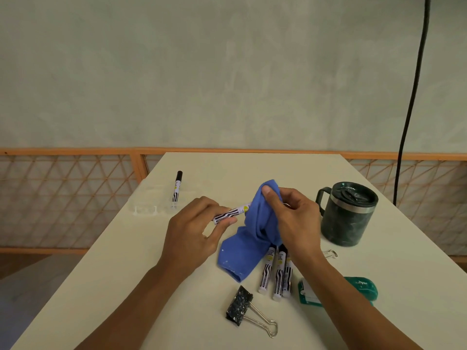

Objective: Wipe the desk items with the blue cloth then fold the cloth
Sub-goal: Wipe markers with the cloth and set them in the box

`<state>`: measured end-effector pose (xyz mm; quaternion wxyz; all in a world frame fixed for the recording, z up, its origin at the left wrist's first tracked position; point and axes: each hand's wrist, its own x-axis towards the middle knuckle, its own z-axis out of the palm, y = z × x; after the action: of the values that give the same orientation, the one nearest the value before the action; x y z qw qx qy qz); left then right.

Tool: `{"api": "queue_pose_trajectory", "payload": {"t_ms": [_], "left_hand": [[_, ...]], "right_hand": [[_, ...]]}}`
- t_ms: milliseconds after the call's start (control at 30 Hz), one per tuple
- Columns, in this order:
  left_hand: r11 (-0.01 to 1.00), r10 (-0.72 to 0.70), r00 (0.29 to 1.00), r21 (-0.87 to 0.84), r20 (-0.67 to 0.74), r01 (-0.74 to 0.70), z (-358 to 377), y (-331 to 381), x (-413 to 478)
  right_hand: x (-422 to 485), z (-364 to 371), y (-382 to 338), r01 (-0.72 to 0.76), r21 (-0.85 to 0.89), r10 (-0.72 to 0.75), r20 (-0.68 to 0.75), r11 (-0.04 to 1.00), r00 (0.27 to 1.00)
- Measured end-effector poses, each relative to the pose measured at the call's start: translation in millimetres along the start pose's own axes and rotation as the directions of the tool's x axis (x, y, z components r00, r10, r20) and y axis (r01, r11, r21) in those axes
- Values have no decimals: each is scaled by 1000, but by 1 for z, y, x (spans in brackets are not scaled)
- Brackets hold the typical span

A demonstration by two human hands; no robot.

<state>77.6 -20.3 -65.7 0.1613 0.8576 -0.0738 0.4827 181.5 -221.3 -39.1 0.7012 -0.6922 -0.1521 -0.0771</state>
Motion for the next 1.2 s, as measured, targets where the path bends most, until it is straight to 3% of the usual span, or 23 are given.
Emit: {"api": "queue_pose_trajectory", "payload": {"t_ms": [267, 400, 467, 600, 700, 833, 933, 1033, 1100, 1200], "left_hand": [[995, -90, 991, 37, -98, 94, 1, 7, 3], [990, -100, 984, 88, -150, 114, 5, 10, 2], [995, -49, 993, 79, -110, 58, 9, 15, 1], [997, 56, 998, -56, 36, -54, 15, 12, -1], [985, 71, 987, -164, 145, -47, 14, 6, -3], [984, 88, 980, -170, 176, -58, 13, 6, -1], [980, 1, 982, -197, 187, 36, 4, 2, 3], [906, -285, 955, -303, 83, 297, -11, 5, 11], [829, -463, 885, -333, 42, 449, -17, 3, 15], [791, -529, 844, -307, 94, 530, -19, -3, 15]], "right_hand": [[1, -2, -4, -18, 50, 20, -50, 999, 999], [-10, 8, -4, -138, 160, 121, 112, 977, 986], [-15, 14, -4, -192, 206, 154, 186, 960, 970], [-9, 11, -2, -283, 270, 245, 167, 920, 955], [-4, 6, 1, -309, 295, 271, 164, 904, 949], [-6, 11, 2, -319, 320, 254, 230, 892, 940], [-6, 11, 3, -233, 219, 169, 277, 948, 946], [-12, 10, 1, 5, -59, 16, 349, 998, 937], [-18, 11, -1, 208, -222, -97, 427, 953, 899], [-24, 17, 2, 463, -318, -250, 529, 828, 811]]}}
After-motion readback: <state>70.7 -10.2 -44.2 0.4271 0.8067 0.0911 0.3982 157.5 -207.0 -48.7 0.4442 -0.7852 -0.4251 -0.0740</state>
